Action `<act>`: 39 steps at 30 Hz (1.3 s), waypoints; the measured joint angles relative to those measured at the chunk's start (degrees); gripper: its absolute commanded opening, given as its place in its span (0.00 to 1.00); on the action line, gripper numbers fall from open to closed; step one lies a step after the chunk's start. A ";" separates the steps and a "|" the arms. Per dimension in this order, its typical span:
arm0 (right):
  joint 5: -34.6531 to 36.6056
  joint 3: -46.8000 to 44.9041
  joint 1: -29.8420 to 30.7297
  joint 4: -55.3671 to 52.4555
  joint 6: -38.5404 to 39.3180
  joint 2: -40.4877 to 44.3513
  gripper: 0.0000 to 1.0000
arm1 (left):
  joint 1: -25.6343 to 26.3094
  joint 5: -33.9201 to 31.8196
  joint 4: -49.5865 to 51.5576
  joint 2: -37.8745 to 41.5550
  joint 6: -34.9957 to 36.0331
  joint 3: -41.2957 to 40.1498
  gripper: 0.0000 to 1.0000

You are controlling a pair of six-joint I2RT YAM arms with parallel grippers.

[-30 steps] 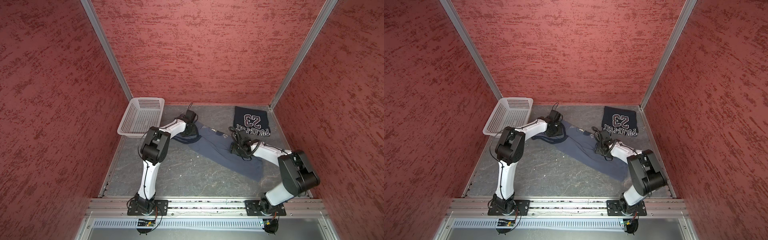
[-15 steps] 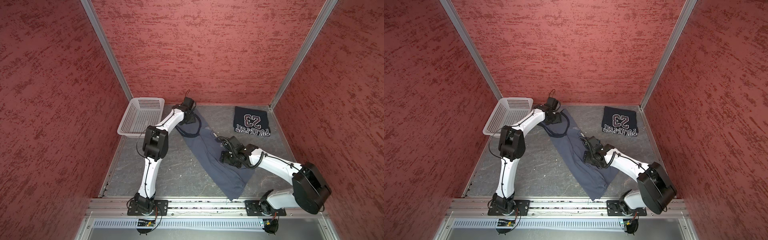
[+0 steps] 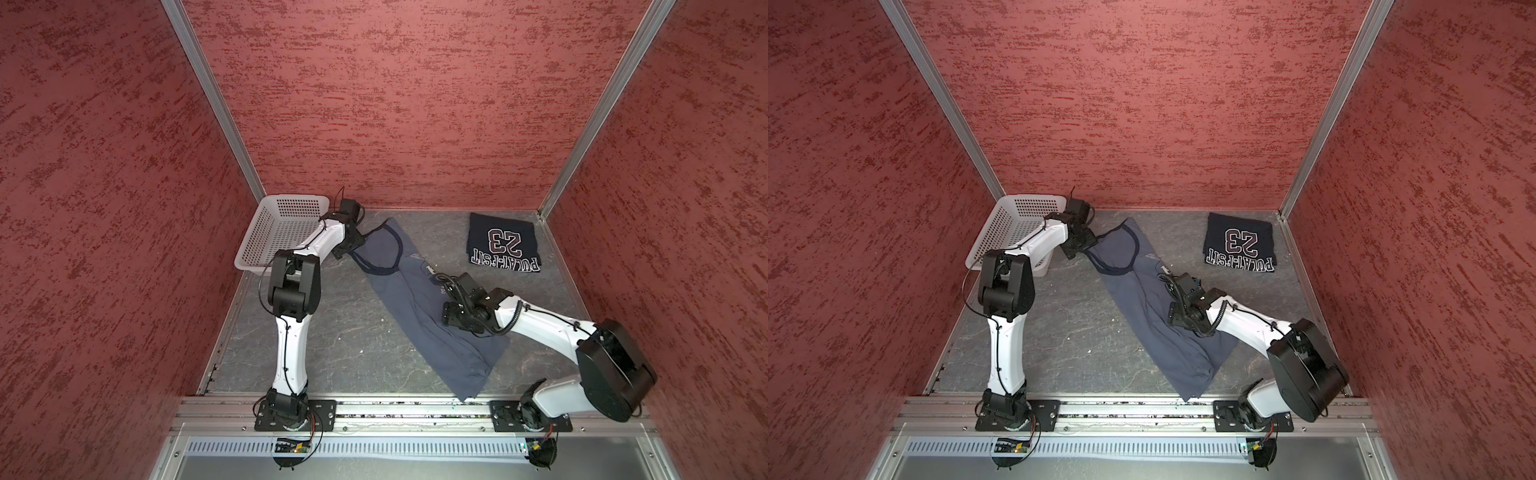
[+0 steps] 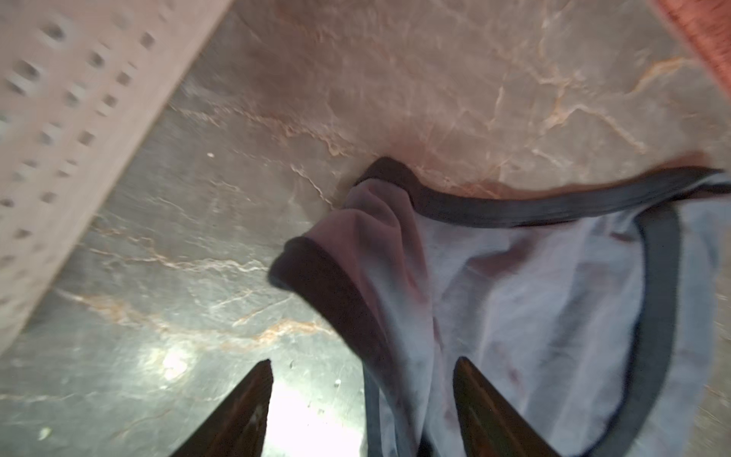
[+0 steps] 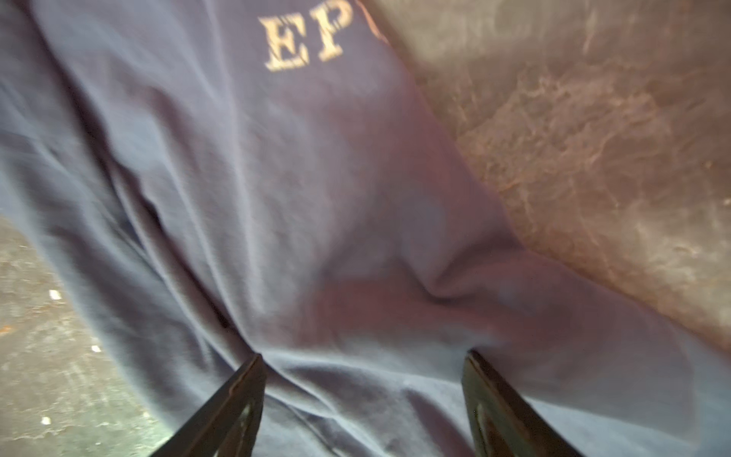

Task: Fold and stack tank tops
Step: Rotate the tank top at the center of the table, then smooth out the tank top at the center of the table.

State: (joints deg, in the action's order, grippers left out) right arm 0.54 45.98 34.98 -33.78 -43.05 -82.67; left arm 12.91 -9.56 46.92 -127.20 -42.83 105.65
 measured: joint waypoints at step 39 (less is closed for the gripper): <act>-1.25 -3.96 -1.44 3.10 0.04 -0.90 0.77 | 2.71 -8.50 18.67 -29.27 5.33 46.84 0.12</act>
State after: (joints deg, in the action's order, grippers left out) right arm -0.71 42.02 33.54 -30.68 -43.00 -83.57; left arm 15.62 -18.06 65.58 -156.46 -37.50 152.48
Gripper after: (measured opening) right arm 0.779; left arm 0.121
